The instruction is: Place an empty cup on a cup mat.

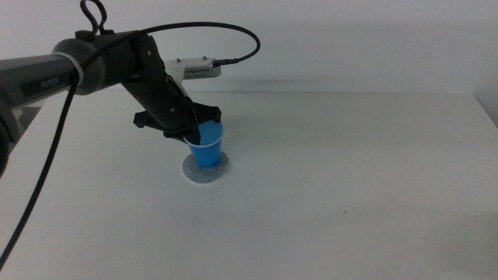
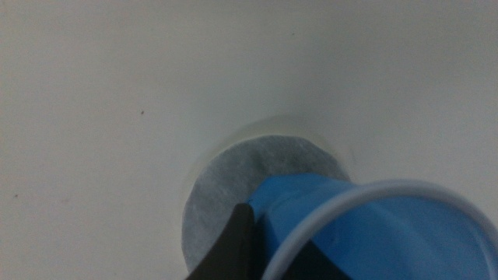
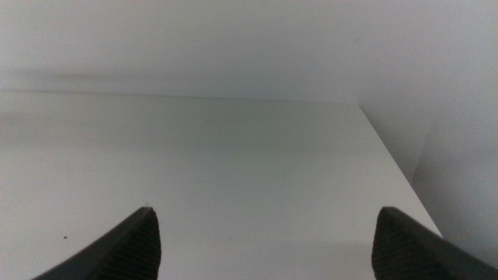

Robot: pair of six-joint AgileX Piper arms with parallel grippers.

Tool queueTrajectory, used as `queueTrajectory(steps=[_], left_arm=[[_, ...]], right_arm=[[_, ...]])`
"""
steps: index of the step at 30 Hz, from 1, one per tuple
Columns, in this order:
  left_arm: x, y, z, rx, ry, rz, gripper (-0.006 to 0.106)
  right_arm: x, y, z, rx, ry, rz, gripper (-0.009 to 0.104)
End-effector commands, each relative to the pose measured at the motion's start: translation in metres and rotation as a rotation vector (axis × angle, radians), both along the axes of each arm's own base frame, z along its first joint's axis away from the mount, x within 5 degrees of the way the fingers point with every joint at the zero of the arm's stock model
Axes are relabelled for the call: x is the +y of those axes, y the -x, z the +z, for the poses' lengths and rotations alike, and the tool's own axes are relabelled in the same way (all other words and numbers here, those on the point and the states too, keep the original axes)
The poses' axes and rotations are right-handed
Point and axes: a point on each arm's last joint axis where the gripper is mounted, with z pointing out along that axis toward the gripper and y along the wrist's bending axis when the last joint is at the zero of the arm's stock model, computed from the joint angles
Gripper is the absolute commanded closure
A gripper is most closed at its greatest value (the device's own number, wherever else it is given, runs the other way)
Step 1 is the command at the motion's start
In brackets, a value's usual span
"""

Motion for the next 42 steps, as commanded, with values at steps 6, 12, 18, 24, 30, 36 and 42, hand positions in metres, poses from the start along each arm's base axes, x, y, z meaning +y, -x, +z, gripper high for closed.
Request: queueTrajectory(steps=[6, 12, 18, 24, 30, 36, 42], left_arm=[[-0.001, -0.001, -0.003, 0.001, -0.004, 0.005, 0.082], [0.001, 0.001, -0.005, 0.026, -0.028, -0.018, 0.04], [0.003, 0.006, 0.026, 0.0, 0.004, -0.045, 0.007], [0.024, 0.049, 0.106, 0.004, -0.008, -0.058, 0.007], [0.052, 0.103, 0.177, -0.162, -0.181, -0.089, 0.007], [0.078, 0.179, 0.207, -0.271, -0.235, -0.059, 0.007], [0.105, 0.243, 0.19, -0.692, -0.173, 0.044, 0.007]], right_arm=[[0.0, 0.0, 0.0, -0.008, 0.011, 0.002, 0.002], [0.0, 0.0, 0.0, -0.008, 0.011, 0.002, 0.002], [0.0, 0.0, 0.0, -0.008, 0.011, 0.002, 0.002], [0.0, 0.0, 0.0, -0.008, 0.011, 0.002, 0.002], [0.0, 0.0, 0.0, -0.008, 0.011, 0.002, 0.002], [0.0, 0.0, 0.0, -0.008, 0.011, 0.002, 0.002], [0.0, 0.0, 0.0, -0.008, 0.011, 0.002, 0.002]])
